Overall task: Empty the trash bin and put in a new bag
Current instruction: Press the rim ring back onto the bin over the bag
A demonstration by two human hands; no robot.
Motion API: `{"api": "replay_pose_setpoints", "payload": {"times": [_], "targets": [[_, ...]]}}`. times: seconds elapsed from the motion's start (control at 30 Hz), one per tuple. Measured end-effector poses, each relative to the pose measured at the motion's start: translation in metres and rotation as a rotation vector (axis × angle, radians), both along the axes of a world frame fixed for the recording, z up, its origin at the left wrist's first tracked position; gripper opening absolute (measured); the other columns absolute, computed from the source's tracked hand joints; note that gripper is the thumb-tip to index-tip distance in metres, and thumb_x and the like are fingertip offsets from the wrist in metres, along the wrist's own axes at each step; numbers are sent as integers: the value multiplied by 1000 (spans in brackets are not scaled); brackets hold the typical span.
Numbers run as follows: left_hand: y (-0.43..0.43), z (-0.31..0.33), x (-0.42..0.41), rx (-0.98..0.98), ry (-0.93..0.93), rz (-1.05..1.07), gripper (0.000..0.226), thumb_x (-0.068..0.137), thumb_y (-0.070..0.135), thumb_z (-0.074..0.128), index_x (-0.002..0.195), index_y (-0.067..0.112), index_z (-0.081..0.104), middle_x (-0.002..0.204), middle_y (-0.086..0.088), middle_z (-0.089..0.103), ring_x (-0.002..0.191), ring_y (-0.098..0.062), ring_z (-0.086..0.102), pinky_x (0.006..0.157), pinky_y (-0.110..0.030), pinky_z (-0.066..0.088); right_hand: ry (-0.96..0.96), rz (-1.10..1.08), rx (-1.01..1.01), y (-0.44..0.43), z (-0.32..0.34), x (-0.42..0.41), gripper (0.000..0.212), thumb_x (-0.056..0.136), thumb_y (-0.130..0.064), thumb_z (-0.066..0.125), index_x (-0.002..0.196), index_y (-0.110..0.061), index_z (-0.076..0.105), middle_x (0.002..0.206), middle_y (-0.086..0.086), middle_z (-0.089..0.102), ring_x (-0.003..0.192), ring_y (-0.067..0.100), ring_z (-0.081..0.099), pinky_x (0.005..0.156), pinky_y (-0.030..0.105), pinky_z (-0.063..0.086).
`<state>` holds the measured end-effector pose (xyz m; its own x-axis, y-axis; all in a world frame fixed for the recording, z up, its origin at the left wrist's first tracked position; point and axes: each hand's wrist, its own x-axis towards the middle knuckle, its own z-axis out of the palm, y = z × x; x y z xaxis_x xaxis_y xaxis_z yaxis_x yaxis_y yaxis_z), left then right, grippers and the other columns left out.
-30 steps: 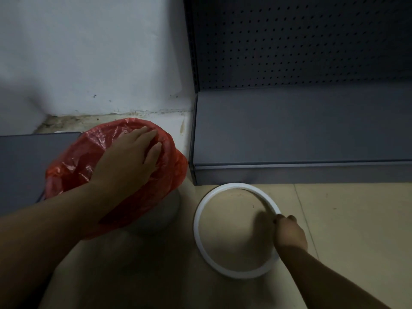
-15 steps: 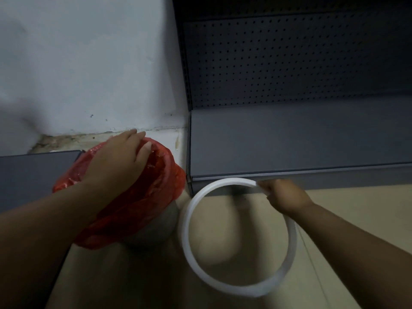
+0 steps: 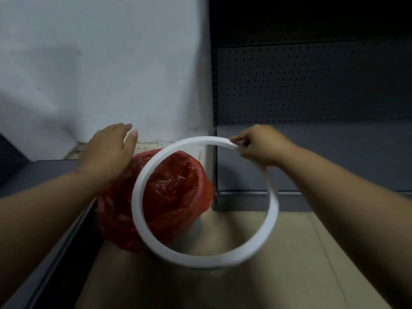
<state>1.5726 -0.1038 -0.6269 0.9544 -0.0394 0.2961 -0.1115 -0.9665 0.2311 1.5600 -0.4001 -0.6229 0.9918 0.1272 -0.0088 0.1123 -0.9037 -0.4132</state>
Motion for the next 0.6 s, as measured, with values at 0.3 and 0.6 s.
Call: {"api": "replay_pose_setpoints", "payload": {"times": [0.3,0.6], "targets": [[66,-17,-3,-162,157,97,68,89,55,21,126,8,54,132,-18,56,121,-34,49,104,-45,38,-5,-112,18,93,-17,35,43,84,7,47,116,-12,68,113,14,69,96,31,66,81,35,56],[80,-52,-9,-308,354,96,45,97,45,26,125,24,54,125,-11,61,110,-29,56,91,-35,42,74,-213,-18,125,-45,53,31,88,0,51,112,-8,69,97,15,70,74,29,62,67,34,53]]}}
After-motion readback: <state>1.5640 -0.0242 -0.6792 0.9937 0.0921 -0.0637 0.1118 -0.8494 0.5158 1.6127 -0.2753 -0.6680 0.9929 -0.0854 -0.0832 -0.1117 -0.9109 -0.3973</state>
